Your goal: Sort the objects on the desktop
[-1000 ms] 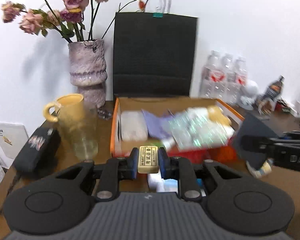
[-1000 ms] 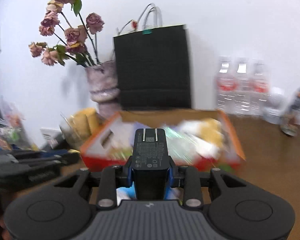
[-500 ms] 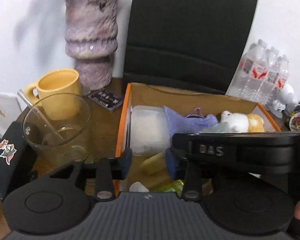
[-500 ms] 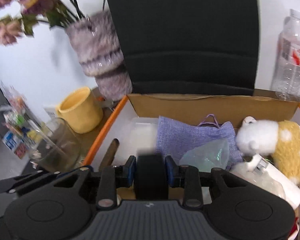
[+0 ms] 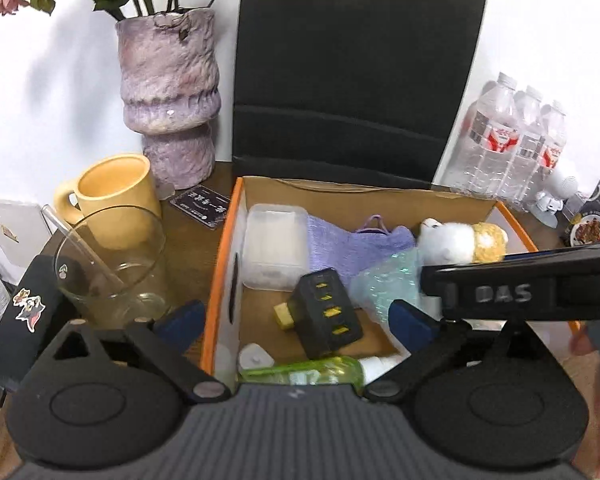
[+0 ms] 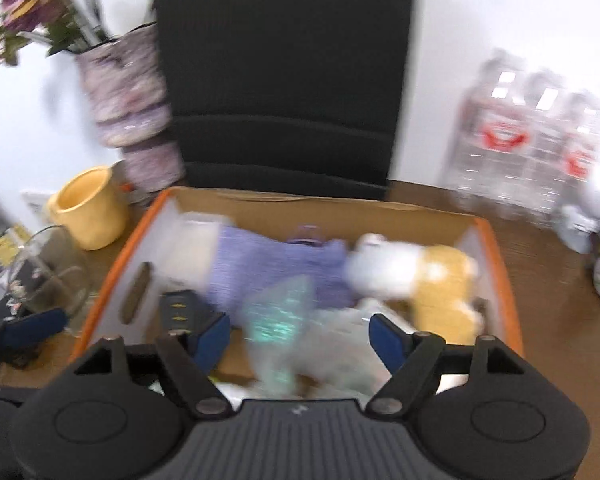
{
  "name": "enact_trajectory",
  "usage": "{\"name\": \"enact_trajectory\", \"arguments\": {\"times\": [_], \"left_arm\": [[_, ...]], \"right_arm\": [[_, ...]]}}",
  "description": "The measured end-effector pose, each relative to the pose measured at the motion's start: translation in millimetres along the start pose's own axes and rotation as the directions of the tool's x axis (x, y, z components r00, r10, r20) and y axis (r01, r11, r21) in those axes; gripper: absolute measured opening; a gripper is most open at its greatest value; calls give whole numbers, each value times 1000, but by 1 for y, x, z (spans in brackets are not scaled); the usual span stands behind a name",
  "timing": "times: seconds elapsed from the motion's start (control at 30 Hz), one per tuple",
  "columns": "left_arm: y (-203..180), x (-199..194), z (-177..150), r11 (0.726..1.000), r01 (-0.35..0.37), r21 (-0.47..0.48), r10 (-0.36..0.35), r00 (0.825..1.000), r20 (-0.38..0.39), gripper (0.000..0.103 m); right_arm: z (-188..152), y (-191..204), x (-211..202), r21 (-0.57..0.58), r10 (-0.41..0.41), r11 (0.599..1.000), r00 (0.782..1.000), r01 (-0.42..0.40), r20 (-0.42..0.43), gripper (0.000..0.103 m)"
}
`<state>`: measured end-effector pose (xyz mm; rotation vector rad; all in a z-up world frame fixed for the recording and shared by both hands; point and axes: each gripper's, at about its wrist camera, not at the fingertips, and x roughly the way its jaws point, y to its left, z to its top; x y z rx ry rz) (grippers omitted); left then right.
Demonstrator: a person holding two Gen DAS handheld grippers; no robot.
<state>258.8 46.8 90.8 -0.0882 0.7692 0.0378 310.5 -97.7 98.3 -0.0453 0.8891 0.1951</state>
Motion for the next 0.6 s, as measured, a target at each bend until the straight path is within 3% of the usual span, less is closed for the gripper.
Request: {"name": "enact_trajectory", "arguments": {"times": [0.37, 0.5, 0.6], "left_arm": [[-36, -57, -15, 997, -36, 70, 33, 998, 48, 103], [-26, -80, -42, 999, -17, 40, 15, 998, 63, 103], [-18, -96, -87, 999, 13, 35, -15, 998, 60, 103]], "right_arm": [[-44, -41, -90, 13, -59, 998, 994, 58, 90, 81], [-84, -46, -114, 0, -58, 998, 990, 59, 127, 83], [-133, -49, -127, 21, -36, 999, 987, 33, 154, 86]]}}
